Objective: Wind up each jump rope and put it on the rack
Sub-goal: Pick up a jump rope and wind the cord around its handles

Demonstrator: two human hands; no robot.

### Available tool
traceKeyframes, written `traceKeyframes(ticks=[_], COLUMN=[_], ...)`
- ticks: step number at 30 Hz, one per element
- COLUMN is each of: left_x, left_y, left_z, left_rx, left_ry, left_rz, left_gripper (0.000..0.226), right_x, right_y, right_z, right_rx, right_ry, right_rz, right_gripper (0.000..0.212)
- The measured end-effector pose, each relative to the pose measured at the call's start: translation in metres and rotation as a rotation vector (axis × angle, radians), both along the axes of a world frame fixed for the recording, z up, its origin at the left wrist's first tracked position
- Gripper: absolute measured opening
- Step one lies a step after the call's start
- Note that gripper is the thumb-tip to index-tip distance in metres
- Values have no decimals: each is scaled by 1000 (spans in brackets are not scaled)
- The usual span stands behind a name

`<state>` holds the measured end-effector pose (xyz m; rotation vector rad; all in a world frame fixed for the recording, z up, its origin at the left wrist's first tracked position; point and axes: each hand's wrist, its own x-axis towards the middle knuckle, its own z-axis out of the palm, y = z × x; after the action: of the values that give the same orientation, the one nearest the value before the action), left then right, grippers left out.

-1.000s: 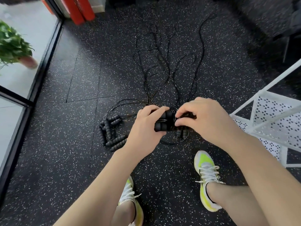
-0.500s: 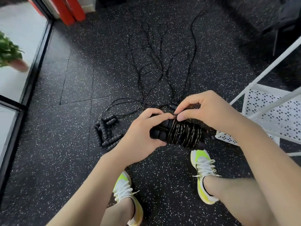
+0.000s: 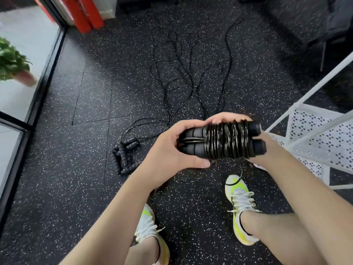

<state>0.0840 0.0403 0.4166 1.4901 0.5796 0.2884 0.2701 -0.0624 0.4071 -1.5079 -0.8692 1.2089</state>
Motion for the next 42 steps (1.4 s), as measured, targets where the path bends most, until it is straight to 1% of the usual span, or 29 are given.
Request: traceKeyframes(ticks=[1,2,3,5,7,9,11,13,16,18,21,24,27,31,34,37,39,42], left_x=[1,3,4,8,10,10,9,8,7,7,8,6,5,6,9,13,14,15], left_y=[1,1,2,2,4,7,11,13,10,7,2,-2,-5,-5,-4,-4,-4,-5], left_z=[-2,-5,-6,-9,-13,-17,-21,-23,-22,-23,-26,-27,-24,-25,-26,-22,-19,-19], left_rx=[-40,-62,-70,-44,-3,82,215,318,459,550,639,665,600,504,514,610,632,665], left_ry=[-23,-39,-45,-37,-2,72,175,257,329,348,324,263,234,227,302,402,454,470], left_rz=[28,61,102,208,328,419,466,473,444,405,364,347,326,366,384,341,356,382], left_gripper=[80,79,79,80,78,77,77,77,83,86,82,72,64,60,63,54,51,55], right_x=[-2,-2,-7,-23,-37,-48,-50,-47,-44,-44,-43,-41,-38,-36,-37,-39,-40,-41], right_y=[-5,-8,-6,3,11,15,17,18,19,18,18,17,17,17,17,19,20,22], right_z=[-6,-16,-16,-10,-9,-16,-20,-23,-14,-14,-20,-15,-14,-13,-11,-5,-1,0], right_rx=[-132,-210,-259,-245,-190,-118,-170,-194,-236,-251,-239,-196,-173,-209,-225,-193,-181,-171], right_ry=[-61,-217,-314,-315,-292,-234,-266,-312,-303,-263,-209,-191,-198,-168,-165,-190,-156,-94], right_rz=[-48,-31,0,-5,-33,2,74,103,113,115,51,-7,-40,-14,16,30,13,-5], right_gripper=[12,49,60,18,28,27,23,21,22,22,20,23,23,22,18,14,16,10])
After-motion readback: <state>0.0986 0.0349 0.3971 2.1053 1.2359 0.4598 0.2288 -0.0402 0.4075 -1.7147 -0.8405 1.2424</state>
